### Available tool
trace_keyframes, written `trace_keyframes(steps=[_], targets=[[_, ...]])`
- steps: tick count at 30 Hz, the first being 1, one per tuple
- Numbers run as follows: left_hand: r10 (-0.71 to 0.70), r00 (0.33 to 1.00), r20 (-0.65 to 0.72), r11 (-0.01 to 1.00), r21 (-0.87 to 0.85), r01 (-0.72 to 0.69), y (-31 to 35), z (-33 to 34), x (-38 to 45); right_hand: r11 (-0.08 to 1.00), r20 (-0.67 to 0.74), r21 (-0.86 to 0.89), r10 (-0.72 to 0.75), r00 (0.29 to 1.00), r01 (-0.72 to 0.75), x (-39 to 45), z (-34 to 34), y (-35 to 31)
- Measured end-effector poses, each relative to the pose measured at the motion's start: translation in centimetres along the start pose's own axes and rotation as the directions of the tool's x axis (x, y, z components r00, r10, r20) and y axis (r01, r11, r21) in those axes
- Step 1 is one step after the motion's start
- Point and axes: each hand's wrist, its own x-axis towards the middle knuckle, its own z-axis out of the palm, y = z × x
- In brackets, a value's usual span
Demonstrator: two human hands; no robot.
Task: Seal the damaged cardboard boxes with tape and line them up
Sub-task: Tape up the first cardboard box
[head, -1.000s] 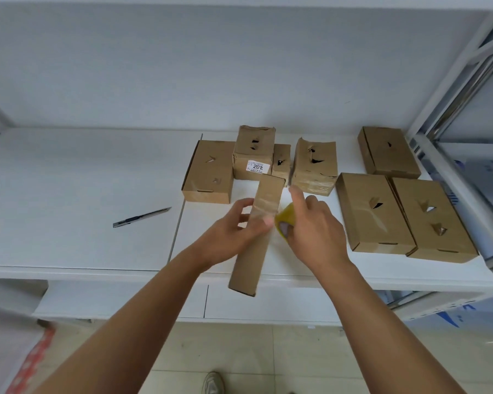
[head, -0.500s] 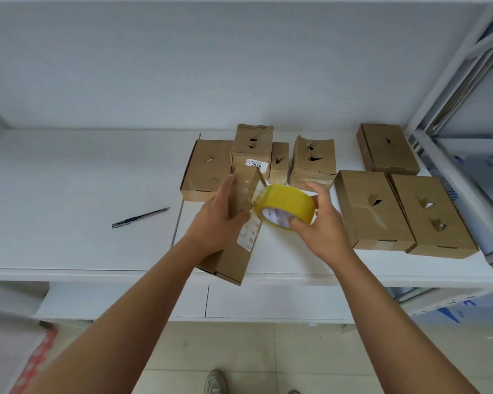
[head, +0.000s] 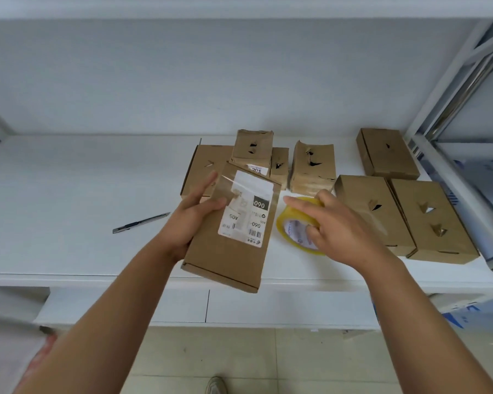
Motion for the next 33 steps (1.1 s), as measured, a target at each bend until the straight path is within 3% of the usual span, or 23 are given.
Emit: trace_keyframes(steps=[11,14,19,26,33], targets=[[-0.018,0.996,0.089,0.998,-0.062,0.023,-0.5,-1.1,0.2,0.982,0.012,0.19,0.023,1.0,-0.024,-0.4,0.3,-0.3],[-0.023,0.991,0.134,0.999,-0.045,0.029,-0.4,-1.1,0.2,0.996,-0.012,0.088,0.001,1.0,0.0,-0.9,-0.9,-0.7],[0.006,0.995,0.095,0.994,0.112,-0.016,-0.5,-0.4,0.0,0.999,-0.079,-0.034,0.018,0.997,-0.021,-1.3,-3.5,-0.1],[0.018,0.996,0.087,1.0,-0.003,-0.018,0.5,0.0,0.4,0.996,0.021,0.067,0.056,0.998,-0.058,-1.5,-1.1,-0.5],[0.022,0.995,0.102,0.994,-0.109,-0.011,0.9,0.4,0.1,0.998,-0.108,0.068,0.024,0.994,-0.017,-1.4,1.0,-0.5]])
